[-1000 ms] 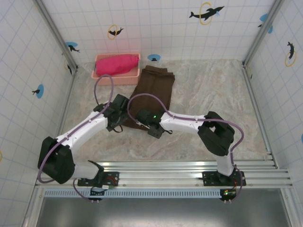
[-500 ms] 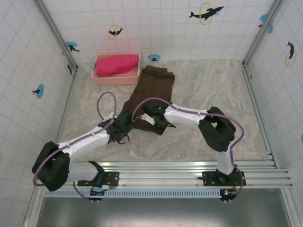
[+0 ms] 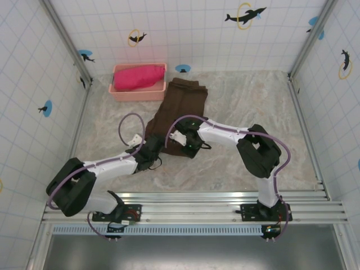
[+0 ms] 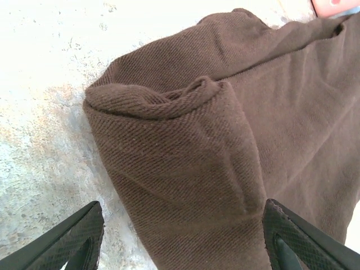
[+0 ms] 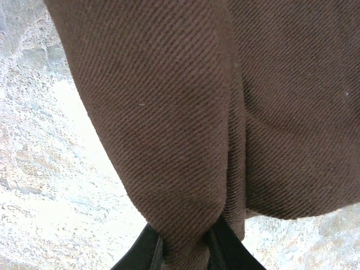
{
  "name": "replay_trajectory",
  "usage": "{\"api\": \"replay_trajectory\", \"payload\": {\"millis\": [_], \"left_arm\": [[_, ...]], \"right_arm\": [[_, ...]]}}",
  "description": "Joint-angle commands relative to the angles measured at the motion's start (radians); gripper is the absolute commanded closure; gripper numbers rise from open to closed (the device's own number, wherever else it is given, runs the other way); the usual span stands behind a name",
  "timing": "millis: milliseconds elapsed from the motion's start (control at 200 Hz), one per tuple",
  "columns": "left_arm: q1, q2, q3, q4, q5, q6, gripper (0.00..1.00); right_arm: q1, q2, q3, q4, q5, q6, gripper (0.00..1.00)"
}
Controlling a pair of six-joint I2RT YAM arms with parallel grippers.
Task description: Roll up the long pants
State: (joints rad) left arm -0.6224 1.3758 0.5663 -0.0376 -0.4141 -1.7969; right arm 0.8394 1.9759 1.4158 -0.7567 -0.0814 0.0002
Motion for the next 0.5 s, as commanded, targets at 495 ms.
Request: {"api": "replay_trajectory", "payload": {"millis": [495], "left_arm": [[-0.045,0.253,-0.125,0.225,-0.159,-0.228,0.40]], "right_arm": [[-0.073,0.059,0.067,-0.053,-0.113,0.012,1.00]]}}
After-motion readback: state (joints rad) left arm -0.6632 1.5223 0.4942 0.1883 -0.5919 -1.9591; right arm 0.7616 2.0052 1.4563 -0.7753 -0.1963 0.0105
